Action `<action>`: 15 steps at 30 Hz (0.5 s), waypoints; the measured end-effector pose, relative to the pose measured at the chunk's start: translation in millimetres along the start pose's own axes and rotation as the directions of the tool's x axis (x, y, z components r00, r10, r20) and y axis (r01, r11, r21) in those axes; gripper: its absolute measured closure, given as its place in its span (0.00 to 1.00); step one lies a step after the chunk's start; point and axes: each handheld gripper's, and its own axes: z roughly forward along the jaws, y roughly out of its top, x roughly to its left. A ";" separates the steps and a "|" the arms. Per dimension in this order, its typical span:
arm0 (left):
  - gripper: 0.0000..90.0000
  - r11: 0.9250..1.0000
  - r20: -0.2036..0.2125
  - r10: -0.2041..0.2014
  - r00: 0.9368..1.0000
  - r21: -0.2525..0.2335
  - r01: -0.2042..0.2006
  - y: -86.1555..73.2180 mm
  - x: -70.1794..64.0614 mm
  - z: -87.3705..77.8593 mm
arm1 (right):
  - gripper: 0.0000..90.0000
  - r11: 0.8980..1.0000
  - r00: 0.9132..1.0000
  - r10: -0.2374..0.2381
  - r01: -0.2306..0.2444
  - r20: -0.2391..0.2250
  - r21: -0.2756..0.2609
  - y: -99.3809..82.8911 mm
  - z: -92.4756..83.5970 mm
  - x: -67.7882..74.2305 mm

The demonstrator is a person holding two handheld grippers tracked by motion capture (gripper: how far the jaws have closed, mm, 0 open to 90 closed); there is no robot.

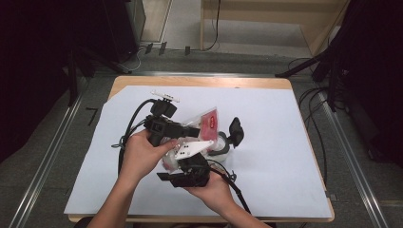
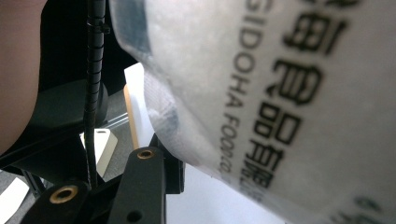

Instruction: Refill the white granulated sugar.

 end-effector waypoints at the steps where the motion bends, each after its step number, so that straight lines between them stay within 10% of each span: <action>1: 0.81 1.000 0.000 0.000 1.000 0.000 0.000 0.0 0.0 0.0 | 0.70 1.000 1.000 0.000 0.000 0.000 0.000 0.0 0.0 0.0; 15: 0.81 1.000 -0.003 0.002 1.000 0.002 -0.002 -0.1 -0.2 0.0 | 0.70 1.000 1.000 -0.001 0.001 0.000 0.002 0.0 0.2 -0.1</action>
